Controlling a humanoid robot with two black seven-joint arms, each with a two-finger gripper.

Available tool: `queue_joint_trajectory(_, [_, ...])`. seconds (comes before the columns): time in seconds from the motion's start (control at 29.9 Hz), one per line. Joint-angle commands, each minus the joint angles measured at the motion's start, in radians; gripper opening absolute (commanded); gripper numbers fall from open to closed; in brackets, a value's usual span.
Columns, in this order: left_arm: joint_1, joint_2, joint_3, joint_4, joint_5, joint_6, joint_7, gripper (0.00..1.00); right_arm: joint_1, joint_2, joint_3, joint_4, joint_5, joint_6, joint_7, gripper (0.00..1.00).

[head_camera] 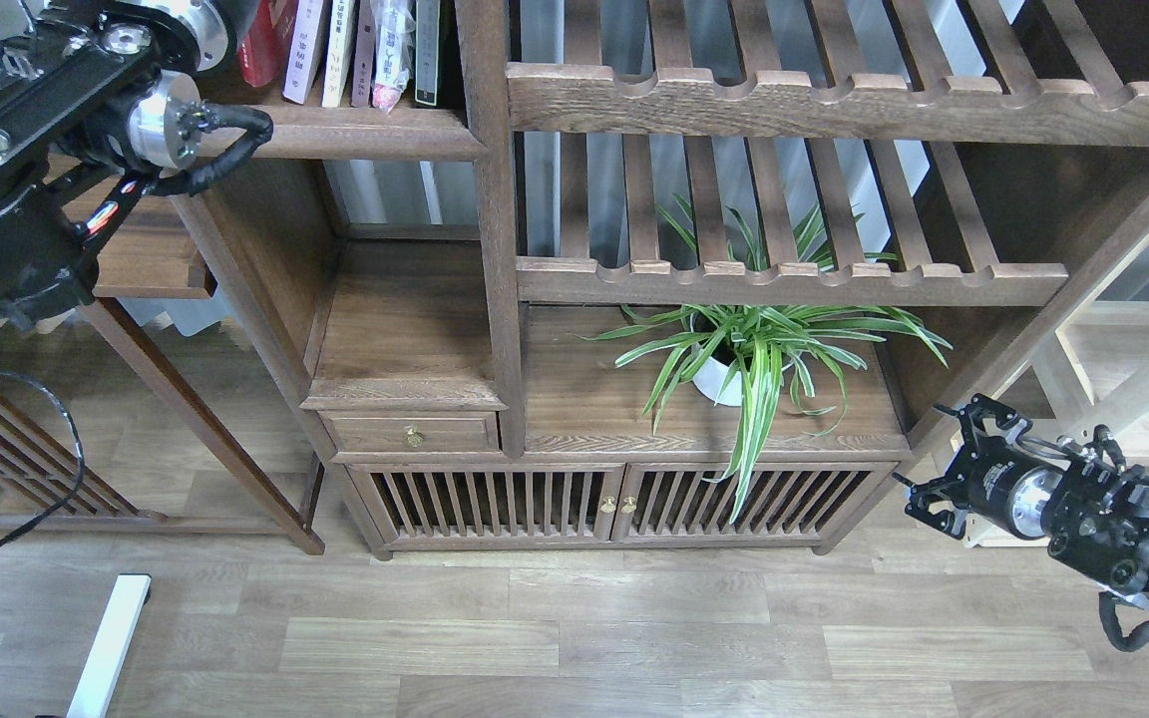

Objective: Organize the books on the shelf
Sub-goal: 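Press the red book deeper among the standing books with the left gripper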

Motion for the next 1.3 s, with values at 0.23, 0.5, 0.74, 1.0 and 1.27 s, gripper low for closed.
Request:
queue_joint_trajectory(0.23, [0.016,-0.031,0.020,0.026,0.006,0.015,-0.010,0.00,-0.002,0.000,0.000,0.000,0.000,-0.001,0.000,0.96])
queue_joint_trajectory(0.5, [0.019,-0.031,0.020,0.028,0.005,0.023,-0.012,0.00,0.000,0.000,0.000,0.000,0.000,-0.001,0.000,0.96])
queue_joint_trajectory(0.74, [0.026,-0.031,0.020,0.026,0.005,0.032,-0.007,0.07,0.000,0.000,0.000,0.002,0.000,-0.008,0.000,0.96])
queue_joint_trajectory(1.0, [0.026,-0.031,0.018,0.017,0.001,0.049,0.002,0.46,-0.002,-0.005,0.000,0.014,0.000,-0.012,0.000,0.96])
queue_joint_trajectory(1.27, [0.025,-0.028,0.007,0.008,0.000,0.050,0.019,0.74,-0.002,-0.005,0.000,0.014,0.000,-0.012,0.000,0.96])
